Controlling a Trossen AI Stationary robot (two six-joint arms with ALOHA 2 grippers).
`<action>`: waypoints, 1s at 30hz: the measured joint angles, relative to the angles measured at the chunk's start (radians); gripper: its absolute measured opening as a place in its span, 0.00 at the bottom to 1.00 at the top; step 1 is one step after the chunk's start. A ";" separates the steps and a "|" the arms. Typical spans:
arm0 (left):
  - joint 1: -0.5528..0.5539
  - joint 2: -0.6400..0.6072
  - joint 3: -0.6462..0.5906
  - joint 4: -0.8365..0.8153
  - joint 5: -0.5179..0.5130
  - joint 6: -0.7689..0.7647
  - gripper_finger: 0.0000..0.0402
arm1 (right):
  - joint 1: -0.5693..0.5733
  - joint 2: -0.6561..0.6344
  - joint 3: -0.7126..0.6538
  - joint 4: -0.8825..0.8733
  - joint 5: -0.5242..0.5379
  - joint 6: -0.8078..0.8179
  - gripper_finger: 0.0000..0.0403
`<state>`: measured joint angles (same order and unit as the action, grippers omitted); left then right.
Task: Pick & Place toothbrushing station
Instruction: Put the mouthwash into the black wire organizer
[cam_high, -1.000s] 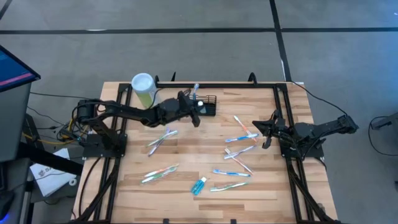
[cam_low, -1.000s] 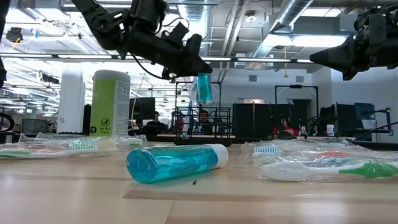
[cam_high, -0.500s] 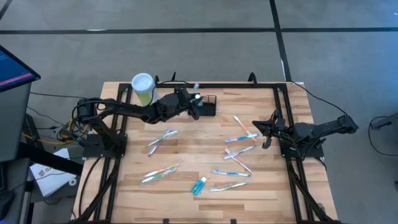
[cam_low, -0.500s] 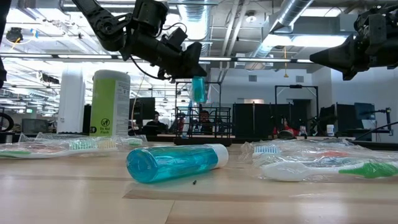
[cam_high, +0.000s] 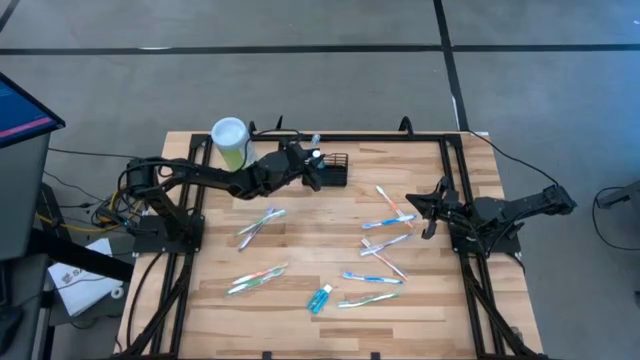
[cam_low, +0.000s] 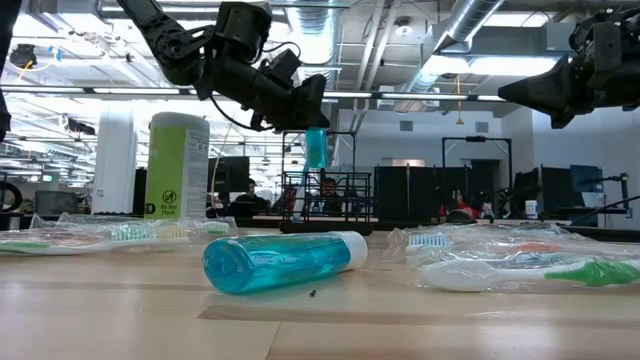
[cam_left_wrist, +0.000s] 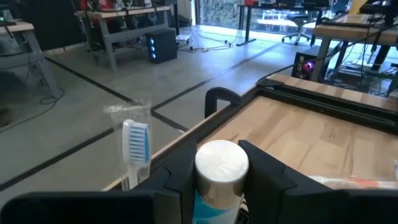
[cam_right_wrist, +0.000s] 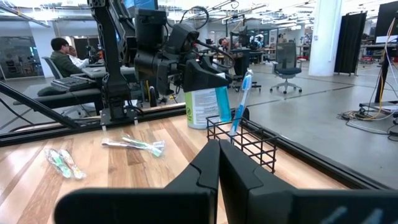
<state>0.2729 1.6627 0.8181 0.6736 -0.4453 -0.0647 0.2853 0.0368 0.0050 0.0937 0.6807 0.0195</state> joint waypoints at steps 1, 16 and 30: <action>0.000 0.000 0.000 0.002 0.000 0.000 0.23 | 0.000 0.000 0.000 0.001 0.000 -0.001 0.00; 0.029 0.078 0.000 0.071 -0.036 -0.003 0.23 | -0.001 0.000 0.000 0.007 0.000 -0.004 0.00; 0.041 0.078 0.000 0.077 -0.014 -0.027 0.23 | -0.001 0.000 0.000 0.014 0.000 -0.028 0.00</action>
<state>0.3138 1.7409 0.8182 0.7502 -0.4591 -0.0917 0.2848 0.0367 0.0050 0.1073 0.6811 -0.0081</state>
